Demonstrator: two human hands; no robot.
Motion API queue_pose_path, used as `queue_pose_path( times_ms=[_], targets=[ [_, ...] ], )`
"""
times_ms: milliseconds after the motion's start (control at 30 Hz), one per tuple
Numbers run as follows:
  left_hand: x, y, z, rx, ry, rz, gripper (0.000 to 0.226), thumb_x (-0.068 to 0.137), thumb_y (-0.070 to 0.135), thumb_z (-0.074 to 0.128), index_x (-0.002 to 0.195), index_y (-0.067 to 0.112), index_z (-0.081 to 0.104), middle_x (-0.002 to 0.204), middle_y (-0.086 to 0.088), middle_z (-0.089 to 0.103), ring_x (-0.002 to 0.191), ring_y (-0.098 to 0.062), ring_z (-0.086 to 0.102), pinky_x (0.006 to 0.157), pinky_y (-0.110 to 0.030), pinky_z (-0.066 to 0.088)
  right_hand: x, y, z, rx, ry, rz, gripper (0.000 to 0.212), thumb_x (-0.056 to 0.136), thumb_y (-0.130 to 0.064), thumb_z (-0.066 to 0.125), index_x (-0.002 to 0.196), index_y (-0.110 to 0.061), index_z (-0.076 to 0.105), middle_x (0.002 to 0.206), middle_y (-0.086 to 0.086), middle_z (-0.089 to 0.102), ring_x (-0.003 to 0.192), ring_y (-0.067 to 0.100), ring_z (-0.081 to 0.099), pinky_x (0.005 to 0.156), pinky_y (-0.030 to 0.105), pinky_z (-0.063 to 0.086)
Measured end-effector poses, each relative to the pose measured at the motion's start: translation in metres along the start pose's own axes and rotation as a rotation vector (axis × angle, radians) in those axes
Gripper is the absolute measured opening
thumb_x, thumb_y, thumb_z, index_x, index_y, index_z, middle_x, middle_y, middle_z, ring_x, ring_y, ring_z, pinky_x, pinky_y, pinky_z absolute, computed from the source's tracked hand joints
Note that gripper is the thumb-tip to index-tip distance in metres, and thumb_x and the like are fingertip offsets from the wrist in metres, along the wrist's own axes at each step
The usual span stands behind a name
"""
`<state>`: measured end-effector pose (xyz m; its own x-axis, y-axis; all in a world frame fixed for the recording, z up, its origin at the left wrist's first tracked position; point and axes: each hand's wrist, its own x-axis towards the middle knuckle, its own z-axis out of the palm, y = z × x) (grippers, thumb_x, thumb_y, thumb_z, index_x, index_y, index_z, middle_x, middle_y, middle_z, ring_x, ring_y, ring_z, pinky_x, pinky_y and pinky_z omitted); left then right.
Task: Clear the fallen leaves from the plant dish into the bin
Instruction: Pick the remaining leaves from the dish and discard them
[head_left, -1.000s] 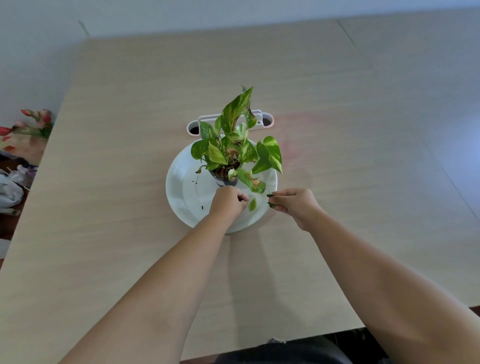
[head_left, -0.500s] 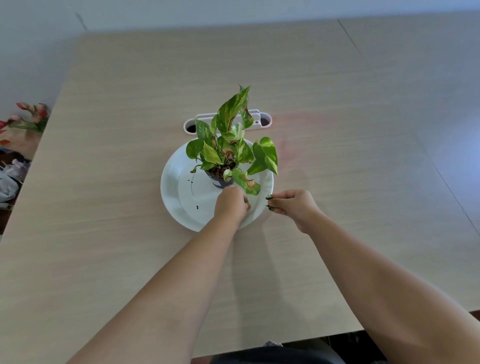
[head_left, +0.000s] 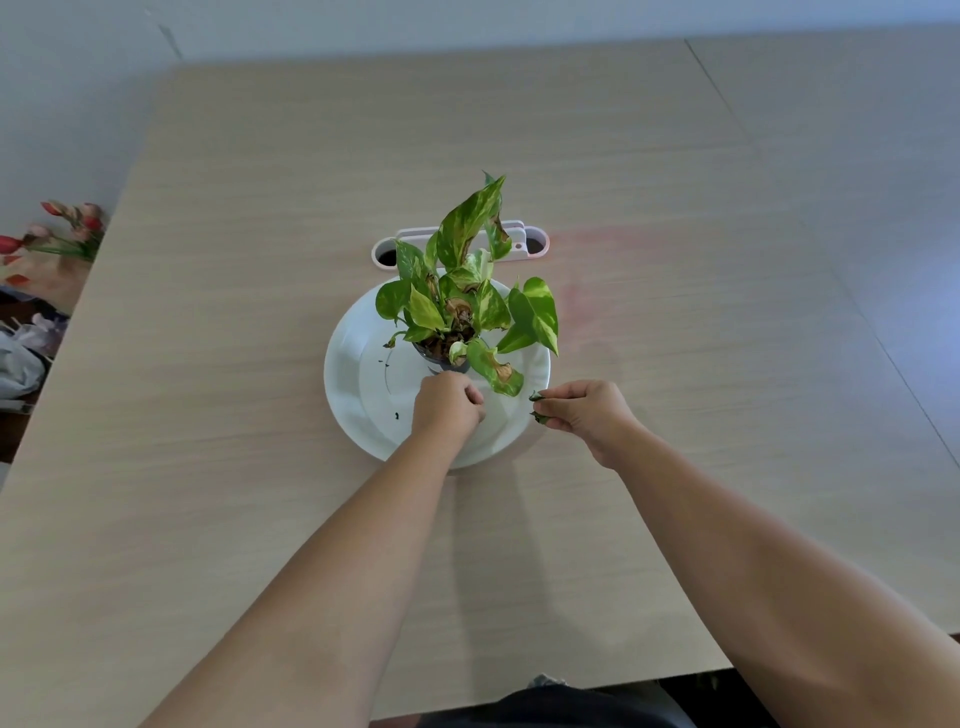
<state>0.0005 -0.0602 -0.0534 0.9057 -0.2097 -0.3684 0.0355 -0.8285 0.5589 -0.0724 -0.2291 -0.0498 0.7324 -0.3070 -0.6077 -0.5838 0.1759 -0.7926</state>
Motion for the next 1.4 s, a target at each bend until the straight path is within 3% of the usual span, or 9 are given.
queue_pose_path(
  times_ms=[300, 433, 533, 600, 800, 1000, 1100, 1233, 1400],
  targets=[
    [-0.004, -0.051, -0.032, 0.046, 0.095, -0.037, 0.008, 0.077, 0.007, 0.066, 0.078, 0.011, 0.072, 0.087, 0.0, 0.073, 0.086, -0.019, 0.066, 0.072, -0.027, 0.052, 0.003, -0.004, 0.024, -0.016, -0.037, 0.008, 0.014, 0.073, 0.001, 0.079, 0.072, -0.008, 0.068, 0.081, 0.009, 0.07, 0.079, 0.02, 0.069, 0.08, 0.028, 0.057],
    [-0.005, -0.061, -0.04, 0.151, 0.099, -0.017, 0.011, 0.08, 0.006, 0.061, 0.082, 0.011, 0.071, 0.094, -0.002, 0.072, 0.093, -0.021, 0.064, 0.075, -0.028, 0.05, 0.005, -0.011, 0.042, -0.281, 0.01, -0.035, 0.017, 0.074, -0.009, 0.078, 0.064, -0.012, 0.066, 0.069, 0.003, 0.068, 0.065, 0.015, 0.066, 0.058, 0.018, 0.053],
    [-0.005, -0.067, -0.044, 0.174, 0.111, -0.015, 0.015, 0.082, 0.006, 0.058, 0.083, 0.012, 0.071, 0.095, -0.003, 0.072, 0.096, -0.022, 0.063, 0.075, -0.029, 0.05, 0.009, -0.014, 0.054, -0.49, -0.003, -0.122, 0.016, 0.071, -0.014, 0.077, 0.08, -0.001, 0.073, 0.083, 0.011, 0.076, 0.083, 0.029, 0.071, 0.079, 0.041, 0.06],
    [-0.005, -0.072, -0.048, 0.169, 0.119, -0.018, 0.016, 0.081, 0.006, 0.057, 0.081, 0.013, 0.072, 0.092, -0.002, 0.072, 0.093, -0.022, 0.063, 0.075, -0.03, 0.052, 0.01, -0.016, 0.062, -0.602, -0.015, -0.162, 0.016, 0.074, -0.012, 0.072, 0.085, 0.0, 0.073, 0.09, 0.015, 0.075, 0.089, 0.031, 0.069, 0.084, 0.045, 0.058],
    [0.0, -0.087, -0.062, 0.209, 0.113, 0.014, 0.026, 0.079, -0.002, 0.049, 0.087, 0.012, 0.07, 0.098, -0.003, 0.071, 0.095, -0.025, 0.063, 0.071, -0.027, 0.046, 0.017, -0.012, 0.074, -0.855, -0.131, -0.179, 0.019, 0.082, -0.003, 0.059, 0.08, -0.016, 0.073, 0.078, -0.011, 0.064, 0.069, 0.008, 0.057, 0.053, 0.015, 0.043],
    [0.015, -0.087, -0.054, 0.286, -0.029, -0.008, 0.035, 0.082, -0.001, 0.047, 0.105, 0.012, 0.071, 0.121, -0.008, 0.06, 0.106, -0.03, 0.061, 0.09, -0.033, 0.05, 0.024, -0.008, 0.08, -0.99, -0.168, -0.2, 0.034, 0.087, -0.005, 0.057, 0.117, -0.018, 0.066, 0.102, -0.002, 0.06, 0.079, 0.014, 0.056, 0.055, 0.017, 0.041],
    [0.016, -0.087, -0.046, 0.333, -0.012, -0.012, 0.032, 0.082, 0.001, 0.048, 0.103, 0.009, 0.071, 0.114, -0.012, 0.063, 0.1, -0.032, 0.062, 0.088, -0.037, 0.053, 0.023, -0.006, 0.082, -1.053, -0.199, -0.205, 0.035, 0.091, -0.006, 0.053, 0.125, -0.015, 0.06, 0.115, 0.002, 0.059, 0.082, 0.014, 0.055, 0.053, 0.013, 0.037],
    [0.017, -0.086, -0.041, 0.34, 0.028, -0.047, 0.027, 0.083, 0.002, 0.049, 0.1, 0.007, 0.07, 0.105, -0.012, 0.064, 0.091, -0.032, 0.063, 0.081, -0.037, 0.055, 0.024, -0.003, 0.085, -1.106, -0.151, -0.208, 0.034, 0.091, -0.011, 0.054, 0.124, -0.018, 0.061, 0.124, 0.005, 0.06, 0.105, 0.026, 0.06, 0.078, 0.028, 0.05],
    [0.018, -0.083, -0.038, 0.32, 0.049, -0.088, 0.023, 0.081, 0.001, 0.052, 0.093, 0.007, 0.071, 0.094, -0.012, 0.066, 0.075, -0.028, 0.057, 0.072, -0.035, 0.054, 0.021, -0.001, 0.089, -1.105, -0.104, -0.2, 0.023, 0.092, -0.014, 0.053, 0.112, -0.017, 0.065, 0.114, 0.005, 0.064, 0.095, 0.025, 0.06, 0.069, 0.029, 0.046]
  ],
)
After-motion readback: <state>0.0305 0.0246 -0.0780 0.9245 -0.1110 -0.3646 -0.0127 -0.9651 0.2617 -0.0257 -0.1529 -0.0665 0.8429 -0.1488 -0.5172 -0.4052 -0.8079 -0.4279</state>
